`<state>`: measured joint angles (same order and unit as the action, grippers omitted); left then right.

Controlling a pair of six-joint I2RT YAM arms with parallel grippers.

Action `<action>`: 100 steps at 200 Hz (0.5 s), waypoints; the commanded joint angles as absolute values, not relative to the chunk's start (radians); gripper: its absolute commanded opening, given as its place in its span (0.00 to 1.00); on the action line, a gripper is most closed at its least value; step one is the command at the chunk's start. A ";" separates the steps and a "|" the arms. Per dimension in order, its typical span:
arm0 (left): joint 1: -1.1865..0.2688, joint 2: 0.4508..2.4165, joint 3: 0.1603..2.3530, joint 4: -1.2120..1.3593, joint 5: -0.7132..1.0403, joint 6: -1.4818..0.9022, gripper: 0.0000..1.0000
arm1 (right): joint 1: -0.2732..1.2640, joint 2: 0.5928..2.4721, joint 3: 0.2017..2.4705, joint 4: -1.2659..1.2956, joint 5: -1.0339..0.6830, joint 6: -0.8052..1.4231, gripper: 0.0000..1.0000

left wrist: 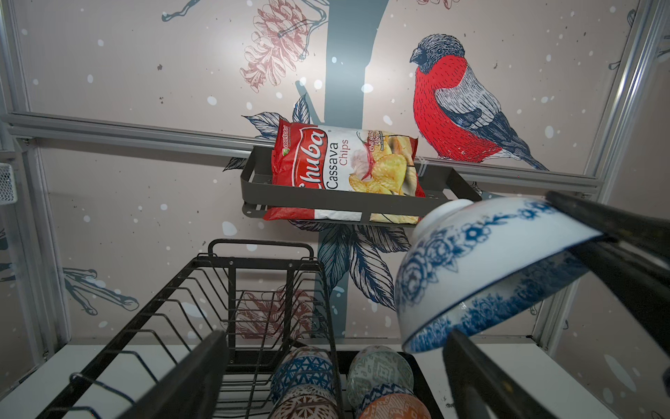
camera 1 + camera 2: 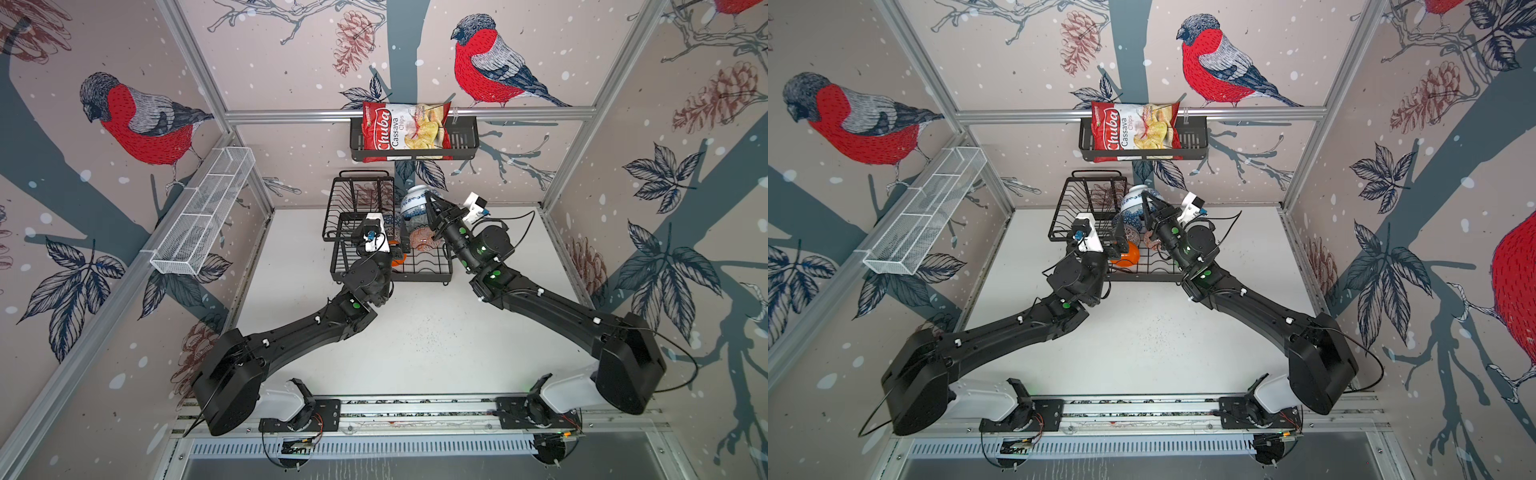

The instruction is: Load the bowls into the dish rack

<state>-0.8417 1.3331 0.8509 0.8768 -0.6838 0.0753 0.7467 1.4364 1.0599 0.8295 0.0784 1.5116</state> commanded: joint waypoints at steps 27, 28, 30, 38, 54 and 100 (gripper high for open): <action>-0.841 1.269 0.868 0.700 -0.601 0.043 0.98 | 0.704 1.385 0.992 0.958 0.081 1.489 0.00; -0.842 1.269 0.871 0.692 -0.600 0.043 0.98 | 0.703 1.383 0.988 0.961 0.080 1.490 0.00; -0.842 1.268 0.874 0.680 -0.596 0.043 0.98 | 0.700 1.382 0.983 0.968 0.079 1.493 0.00; -0.842 1.259 0.886 0.624 -0.569 0.051 0.98 | 0.688 1.374 0.958 0.987 0.077 1.504 0.00; -0.841 1.246 0.907 0.533 -0.484 0.072 0.97 | 0.667 1.357 0.917 0.992 0.076 1.510 0.00; -0.830 1.298 1.035 0.243 -0.282 0.025 0.98 | 0.632 1.325 0.807 0.972 0.099 1.490 0.00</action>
<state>-0.8337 1.2819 1.0023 0.4114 -0.3920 0.0586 0.6437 1.3354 0.8452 0.8898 0.0826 1.4994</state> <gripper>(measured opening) 0.976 0.091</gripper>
